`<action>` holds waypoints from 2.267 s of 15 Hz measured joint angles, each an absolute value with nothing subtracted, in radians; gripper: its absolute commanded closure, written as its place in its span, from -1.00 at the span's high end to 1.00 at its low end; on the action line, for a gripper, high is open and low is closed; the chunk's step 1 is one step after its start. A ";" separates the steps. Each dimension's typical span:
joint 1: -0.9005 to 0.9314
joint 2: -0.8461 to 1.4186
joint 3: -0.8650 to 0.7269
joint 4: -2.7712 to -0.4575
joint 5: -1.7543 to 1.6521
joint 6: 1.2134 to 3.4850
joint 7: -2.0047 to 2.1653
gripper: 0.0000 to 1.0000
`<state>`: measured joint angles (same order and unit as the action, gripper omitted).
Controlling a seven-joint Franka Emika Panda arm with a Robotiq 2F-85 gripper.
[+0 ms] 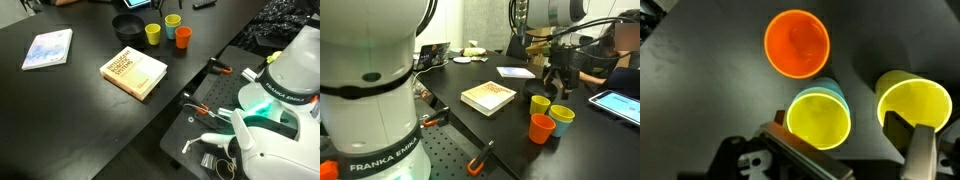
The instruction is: Stack the four cups together.
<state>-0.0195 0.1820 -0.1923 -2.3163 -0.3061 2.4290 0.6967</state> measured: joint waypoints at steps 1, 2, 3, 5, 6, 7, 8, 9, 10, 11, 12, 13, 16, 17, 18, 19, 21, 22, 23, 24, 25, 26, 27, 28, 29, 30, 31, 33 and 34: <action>-0.022 0.160 -0.193 -2.338 -0.306 2.409 0.697 1.00; -0.025 0.138 -0.193 -2.362 -0.306 2.403 0.695 1.00; -0.028 0.120 -0.193 -2.388 -0.306 2.403 0.692 1.00; -0.036 0.101 -0.192 -2.430 -0.302 2.405 0.686 1.00; -0.040 0.100 -0.191 -2.446 -0.294 2.409 0.682 1.00; -0.043 0.102 -0.190 -2.460 -0.288 2.417 0.678 1.00; -0.045 0.105 -0.189 -2.474 -0.287 2.435 0.675 1.00; -0.047 0.111 -0.189 -2.486 -0.286 2.460 0.673 1.00; -0.047 0.121 -0.189 -2.496 -0.286 2.490 0.672 1.00; -0.047 0.135 -0.189 -2.502 -0.285 2.519 0.672 1.00; -0.047 0.152 -0.189 -2.506 -0.282 2.545 0.671 1.00; -0.047 0.169 -0.188 -2.508 -0.275 2.568 0.666 1.00; -0.047 0.218 -0.183 -2.508 -0.238 2.629 0.627 1.00; -0.047 0.233 -0.183 -2.508 -0.227 2.650 0.613 0.81; -0.047 0.247 -0.183 -2.507 -0.215 2.664 0.600 0.48; -0.047 0.258 -0.183 -2.505 -0.202 2.675 0.587 0.35; -0.047 0.271 -0.183 -2.504 -0.177 2.690 0.557 0.02; -0.046 0.274 -0.183 -2.504 -0.168 2.698 0.542 -0.16; -0.045 0.274 -0.183 -2.504 -0.161 2.701 0.529 -0.30; -0.044 0.274 -0.183 -2.503 -0.153 2.704 0.519 -0.47; -0.043 0.274 -0.183 -2.502 -0.147 2.705 0.510 -0.60; -0.042 0.274 -0.183 -2.501 -0.144 2.706 0.505 -0.73; -0.040 0.274 -0.183 -2.501 -0.143 2.706 0.502 -0.89; -0.039 0.274 -0.183 -2.501 -0.143 2.706 0.501 -0.93; -0.038 0.274 -0.184 -2.500 -0.143 2.706 0.500 -0.99; -0.035 0.274 -0.186 -2.500 -0.143 2.706 0.500 -1.00; -0.030 0.274 -0.192 -2.499 -0.144 2.704 0.502 -0.96; -0.012 0.273 -0.212 -2.495 -0.157 2.691 0.515 -0.92; 0.000 0.272 -0.225 -2.492 -0.173 2.681 0.531 -0.92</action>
<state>-0.0002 0.2724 -0.2252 -2.4918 -0.1735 2.6814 0.5309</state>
